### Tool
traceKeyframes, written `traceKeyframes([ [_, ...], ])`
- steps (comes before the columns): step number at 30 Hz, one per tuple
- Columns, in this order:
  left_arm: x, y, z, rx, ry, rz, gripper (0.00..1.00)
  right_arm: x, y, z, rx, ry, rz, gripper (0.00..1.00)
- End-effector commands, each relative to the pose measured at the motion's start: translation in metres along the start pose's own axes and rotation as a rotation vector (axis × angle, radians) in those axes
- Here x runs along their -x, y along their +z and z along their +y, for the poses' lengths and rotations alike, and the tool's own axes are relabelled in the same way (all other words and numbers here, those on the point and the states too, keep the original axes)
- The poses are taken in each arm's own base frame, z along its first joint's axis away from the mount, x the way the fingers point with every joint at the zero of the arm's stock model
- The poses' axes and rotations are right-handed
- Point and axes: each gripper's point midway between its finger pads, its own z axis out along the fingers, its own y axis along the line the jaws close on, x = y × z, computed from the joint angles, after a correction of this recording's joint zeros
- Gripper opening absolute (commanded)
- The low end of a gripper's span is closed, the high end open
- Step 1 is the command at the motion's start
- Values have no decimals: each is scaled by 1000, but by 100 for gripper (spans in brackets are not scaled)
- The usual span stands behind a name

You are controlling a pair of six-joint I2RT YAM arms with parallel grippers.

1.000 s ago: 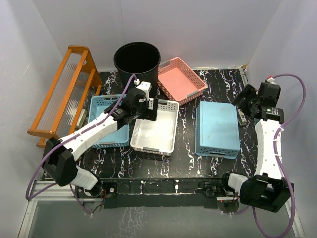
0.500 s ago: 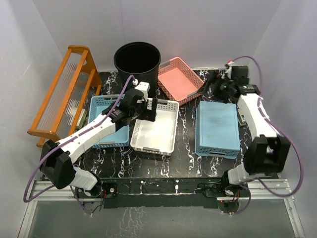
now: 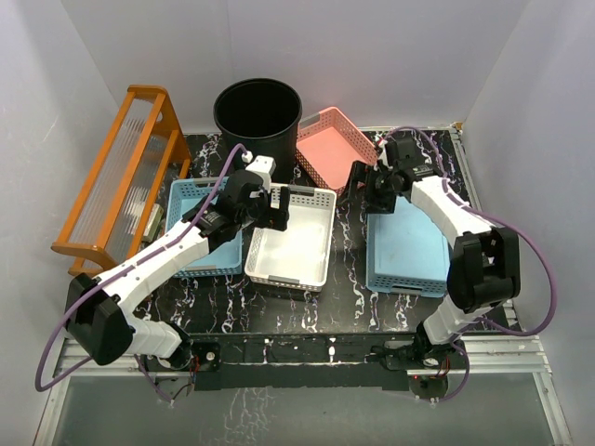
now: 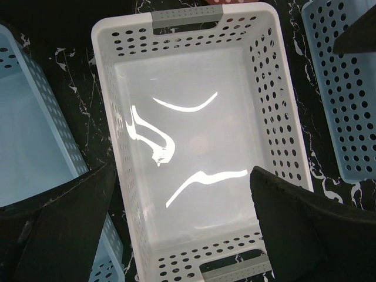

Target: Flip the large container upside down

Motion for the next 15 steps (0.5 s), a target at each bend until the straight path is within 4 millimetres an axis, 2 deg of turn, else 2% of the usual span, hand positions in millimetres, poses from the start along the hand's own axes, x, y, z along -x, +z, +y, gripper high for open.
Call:
traceKeyframes([
  [1, 8, -8, -1, -15, -7, -35, 98, -4, 1, -9, -11, 11, -35, 98],
  [6, 3, -1, -4, -23, -6, -11, 98, -35, 5, -38, -117, 41, 35, 98],
  [12, 1, 4, -8, -40, -1, 2, 98, -80, -34, -76, -337, 106, 48, 98],
  [15, 1, 7, -10, -50, -2, 1, 99, -90, -52, -82, -383, 114, 18, 98],
])
